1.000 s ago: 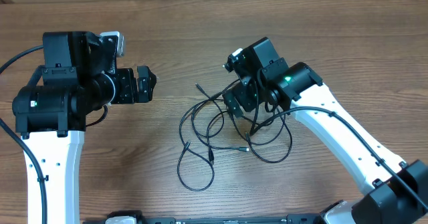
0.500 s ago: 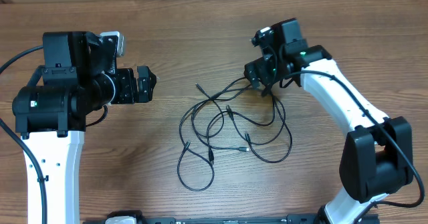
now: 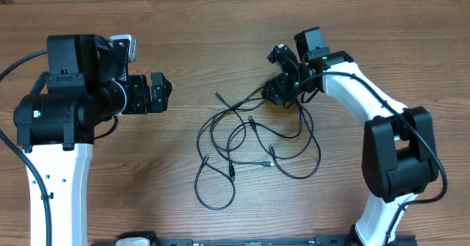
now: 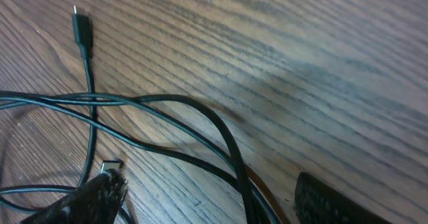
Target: Untangle cables
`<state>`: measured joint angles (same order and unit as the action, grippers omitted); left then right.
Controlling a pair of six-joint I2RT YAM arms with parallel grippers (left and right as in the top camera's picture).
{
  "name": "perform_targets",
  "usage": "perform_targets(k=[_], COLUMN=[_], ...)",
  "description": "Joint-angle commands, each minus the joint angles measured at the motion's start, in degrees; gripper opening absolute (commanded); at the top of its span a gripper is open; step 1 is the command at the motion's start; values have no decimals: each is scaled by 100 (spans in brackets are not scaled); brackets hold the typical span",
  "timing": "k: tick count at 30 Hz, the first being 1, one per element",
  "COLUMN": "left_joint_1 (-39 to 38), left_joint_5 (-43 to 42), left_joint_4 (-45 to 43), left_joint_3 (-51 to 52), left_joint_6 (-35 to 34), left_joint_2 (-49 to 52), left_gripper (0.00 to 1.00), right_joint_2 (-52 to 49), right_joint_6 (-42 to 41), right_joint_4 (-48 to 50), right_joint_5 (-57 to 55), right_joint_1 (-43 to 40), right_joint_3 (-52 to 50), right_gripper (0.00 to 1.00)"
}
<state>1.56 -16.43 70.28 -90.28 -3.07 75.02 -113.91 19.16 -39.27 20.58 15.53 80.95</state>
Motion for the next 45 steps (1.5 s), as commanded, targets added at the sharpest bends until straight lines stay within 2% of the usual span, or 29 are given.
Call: perform_targets(k=[1,7,9,10,18,20,22,23,25,34,36,37,39,41,43,44,45], left_joint_1=[-20,-20,-20,-20,-20,-20,-20,-20,-20,-20,-20,-20,-20,-20,-20,-20,-20], left_joint_5=[33,33,33,33,33,33,33,33,33,33,33,33,33,33,33,33,33], left_joint_4=[-4,-4,-4,-4,-4,-4,-4,-4,-4,-4,-4,-4,-4,-4,-4,-4,-4], left_joint_3=[-74,-74,-74,-74,-74,-74,-74,-74,-74,-74,-74,-74,-74,-74,-74,-74,-74], left_joint_6=[-79,-79,-79,-79,-79,-79,-79,-79,-79,-79,-79,-79,-79,-79,-79,-79,-79], left_joint_2=[-9,-9,-9,-9,-9,-9,-9,-9,-9,-9,-9,-9,-9,-9,-9,-9,-9], left_gripper=[100,100,100,100,100,100,100,100,100,100,100,100,100,100,100,100,100], right_joint_2=[-101,-98,-98,-98,-98,-98,-98,-98,-98,-63,-22,-9,-9,-13,-17,-17,-17], right_joint_6=[57,46,48,46,46,44,44,42,44,44,44,44,44,63,63,66,63], right_joint_4=[0,26,7,-4,-70,-72,-74,-85,-87,-190,-262,-262,-229,-234,-240,-254,-260], right_joint_5=[339,396,393,393,389,393,393,396,393,393,393,396,393,367,350,350,350], right_joint_1=[26,26,26,26,26,26,26,26,26,20,20,20,20,20,20,20,20], right_joint_3=[15,15,15,15,15,15,15,15,15,136,262,310,323,319,308,306,306], right_gripper=[76,68,57,44,42,39,27,16,4,4,7,14,20,22,14,6,4])
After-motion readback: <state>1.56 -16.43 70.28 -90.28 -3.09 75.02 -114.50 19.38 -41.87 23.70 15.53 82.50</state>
